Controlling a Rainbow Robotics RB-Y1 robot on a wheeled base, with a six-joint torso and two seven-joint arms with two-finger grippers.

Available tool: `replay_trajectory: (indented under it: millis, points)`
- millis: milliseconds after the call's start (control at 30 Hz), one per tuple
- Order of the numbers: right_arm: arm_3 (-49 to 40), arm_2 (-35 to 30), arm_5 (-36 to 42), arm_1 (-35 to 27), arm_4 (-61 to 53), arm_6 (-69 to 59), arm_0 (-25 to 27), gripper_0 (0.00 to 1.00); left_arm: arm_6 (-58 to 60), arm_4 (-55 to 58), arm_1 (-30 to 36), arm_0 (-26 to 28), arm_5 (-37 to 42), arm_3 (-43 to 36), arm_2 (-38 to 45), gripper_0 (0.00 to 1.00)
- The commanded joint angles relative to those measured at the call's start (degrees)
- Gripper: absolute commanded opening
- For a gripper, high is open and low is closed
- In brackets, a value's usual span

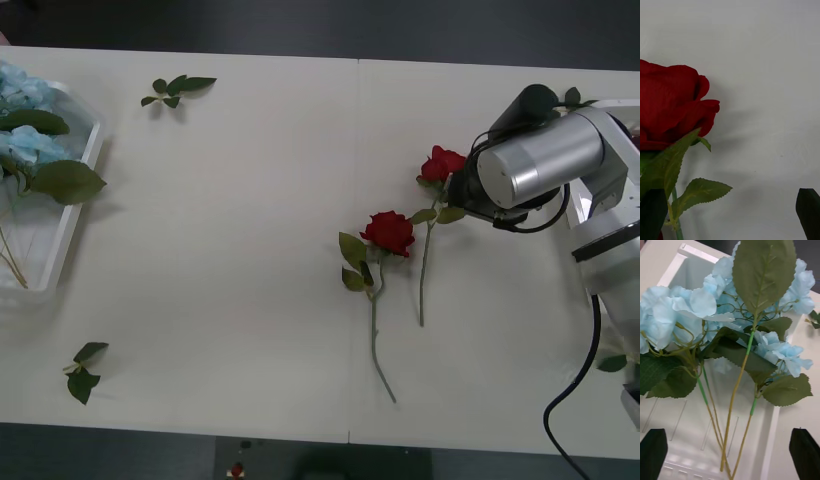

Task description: Put the red flowers into the right box and the blue flowers into the left box

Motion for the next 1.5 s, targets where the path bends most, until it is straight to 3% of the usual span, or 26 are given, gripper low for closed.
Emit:
replay_trajectory:
  millis: [33, 167, 467, 700, 800, 833, 867, 900, 933, 967, 1033, 1167, 1500]
  points:
    - [1.7, 0.5, -0.6, 1.9, 1.7, -1.5, -2.6, 1.0, -3.2, 1.5, 0.8, -0.3, 5.8, -3.8, 5.3, 1.0]
    - [2.0, 2.1, -0.6, 2.7, 2.7, -1.9, -2.6, 1.0, -2.9, 1.7, 0.8, 0.2, 9.7, -8.6, 7.7, 1.0]
    - [5.6, 3.5, -3.1, 4.6, 3.5, -2.0, -2.6, 1.0, -2.2, 2.9, -0.9, 4.4, 7.2, -22.5, 6.9, 1.0]
    - [7.9, 4.9, -4.9, 5.4, 3.9, -2.1, -2.5, 1.0, -2.1, 2.6, -4.1, 9.8, -3.8, -35.1, -0.3, 1.0]
    - [8.0, 5.1, -4.8, 5.5, 3.9, -2.2, -2.6, 1.0, -2.6, 1.9, -4.5, 10.0, -5.0, -38.9, -3.3, 1.0]
    - [8.0, 5.2, -4.8, 5.5, 3.9, -2.2, -2.5, 0.98, -2.8, 1.5, -4.7, 9.9, -5.0, -40.2, -4.2, 1.0]
    - [8.1, 5.2, -4.8, 5.5, 3.9, -2.2, -2.5, 0.88, -2.8, 1.3, -4.7, 9.9, -5.0, -41.0, -4.8, 1.0]
    - [8.0, 5.3, -4.8, 5.5, 3.8, -2.2, -2.5, 0.6, -2.9, 0.8, -4.7, 9.9, -5.1, -43.0, -5.9, 1.0]
    - [8.0, 5.3, -4.8, 5.5, 3.7, -2.2, -2.5, 0.4, -2.9, 0.6, -4.7, 9.9, -5.2, -44.2, -7.0, 1.0]
    - [8.0, 5.3, -4.8, 5.5, 3.6, -2.3, -2.5, 0.26, -3.1, 0.5, -4.7, 9.9, -5.6, -45.6, -8.0, 1.0]
    - [8.0, 5.4, -4.8, 5.5, 3.7, -2.3, -2.6, 0.22, -3.1, 0.3, -4.7, 9.7, -6.6, -47.3, -9.9, 1.0]
    - [8.0, 5.7, -4.8, 5.5, 3.2, -2.7, -2.5, 0.01, -3.7, -0.5, -4.7, 8.2, -8.7, -50.6, -15.3, 1.0]
    - [8.6, 6.0, -4.7, 5.5, 2.4, -3.9, -2.5, 0.0, -13.0, 0.7, -4.7, 2.4, -11.0, -51.5, -26.6, 1.0]
